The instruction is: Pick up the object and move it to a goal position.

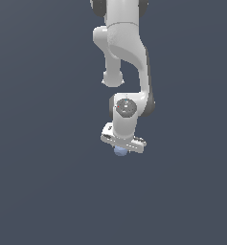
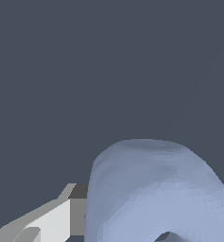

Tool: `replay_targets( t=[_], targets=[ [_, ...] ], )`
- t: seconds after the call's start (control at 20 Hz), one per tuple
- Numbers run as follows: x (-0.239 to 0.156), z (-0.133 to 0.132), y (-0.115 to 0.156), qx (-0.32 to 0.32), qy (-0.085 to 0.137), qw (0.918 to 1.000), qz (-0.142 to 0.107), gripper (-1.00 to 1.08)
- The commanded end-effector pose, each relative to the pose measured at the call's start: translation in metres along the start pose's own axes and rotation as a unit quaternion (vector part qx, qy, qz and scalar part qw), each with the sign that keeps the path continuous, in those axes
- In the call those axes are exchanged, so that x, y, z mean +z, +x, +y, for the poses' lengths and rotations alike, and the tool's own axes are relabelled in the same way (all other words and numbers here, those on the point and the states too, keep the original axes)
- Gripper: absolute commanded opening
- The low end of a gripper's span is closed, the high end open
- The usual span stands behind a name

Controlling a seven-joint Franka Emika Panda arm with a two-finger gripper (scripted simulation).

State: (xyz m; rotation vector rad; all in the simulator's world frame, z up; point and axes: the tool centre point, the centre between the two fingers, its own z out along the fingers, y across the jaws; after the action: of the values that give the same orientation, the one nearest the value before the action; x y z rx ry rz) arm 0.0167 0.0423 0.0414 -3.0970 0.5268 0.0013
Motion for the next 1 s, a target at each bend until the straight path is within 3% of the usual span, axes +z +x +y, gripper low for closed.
replay_targets(
  t=[0.0,0.45,0.95],
  targets=[
    [-0.004,0.002,0.0,0.0,0.0,1.0,0.0,-1.0],
    [-0.044,0.019,-0.006,0.0,0.0,1.0,0.0,-1.0],
    [-0.135,0.058,-0.018,0.0,0.001,1.0,0.0,-1.0]
  ],
)
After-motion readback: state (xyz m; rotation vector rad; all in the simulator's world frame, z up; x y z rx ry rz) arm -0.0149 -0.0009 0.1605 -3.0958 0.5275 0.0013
